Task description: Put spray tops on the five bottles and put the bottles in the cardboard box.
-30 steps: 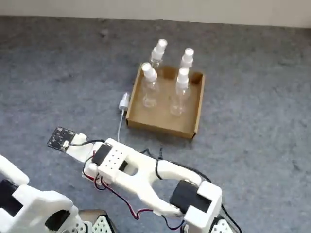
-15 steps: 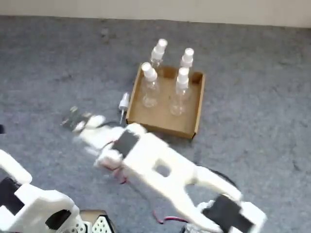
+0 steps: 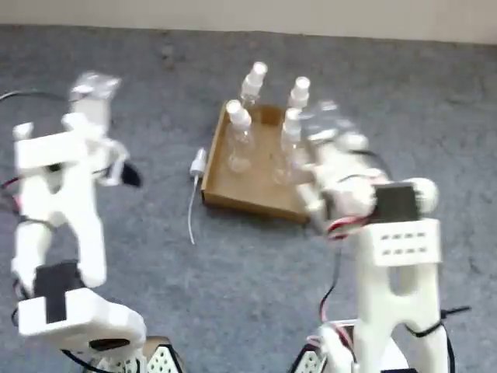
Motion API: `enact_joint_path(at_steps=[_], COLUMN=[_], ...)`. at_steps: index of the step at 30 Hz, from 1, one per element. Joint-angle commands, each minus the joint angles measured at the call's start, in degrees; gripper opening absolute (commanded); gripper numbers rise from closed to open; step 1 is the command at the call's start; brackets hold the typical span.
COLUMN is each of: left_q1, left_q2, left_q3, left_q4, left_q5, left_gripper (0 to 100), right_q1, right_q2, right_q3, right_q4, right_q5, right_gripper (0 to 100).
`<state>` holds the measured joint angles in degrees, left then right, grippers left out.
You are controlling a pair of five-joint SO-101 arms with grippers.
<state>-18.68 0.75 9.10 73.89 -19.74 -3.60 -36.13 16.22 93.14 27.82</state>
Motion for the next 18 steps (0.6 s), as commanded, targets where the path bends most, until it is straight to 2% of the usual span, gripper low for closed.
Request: enact_joint_path(at_steps=[1, 3, 6, 11, 18], left_q1=[10.33, 12.44, 15.34, 16.92, 17.36], left_q2=[-0.04, 0.04, 1.71, 9.71, 18.51], left_q3=[-2.95, -2.77, -3.03, -4.97, -10.77], left_q4=[-10.37, -14.77, -18.55, -22.15, -22.42], left_q5=[6.86, 8.18, 8.35, 8.35, 8.35], left_gripper=[28, 28, 28, 28, 28], right_q1=[16.75, 22.02, 26.07, 28.26, 30.46], right_q2=[1.63, 4.00, 8.92, 16.31, 21.85], right_q3=[4.09, 7.96, 12.53, 15.60, 15.87], right_q4=[-9.89, -17.10, -23.25, -26.95, -32.48], right_q5=[3.96, 4.04, 4.04, 4.13, 4.13], right_gripper=[0.3, 0.3, 0.3, 0.3, 0.3])
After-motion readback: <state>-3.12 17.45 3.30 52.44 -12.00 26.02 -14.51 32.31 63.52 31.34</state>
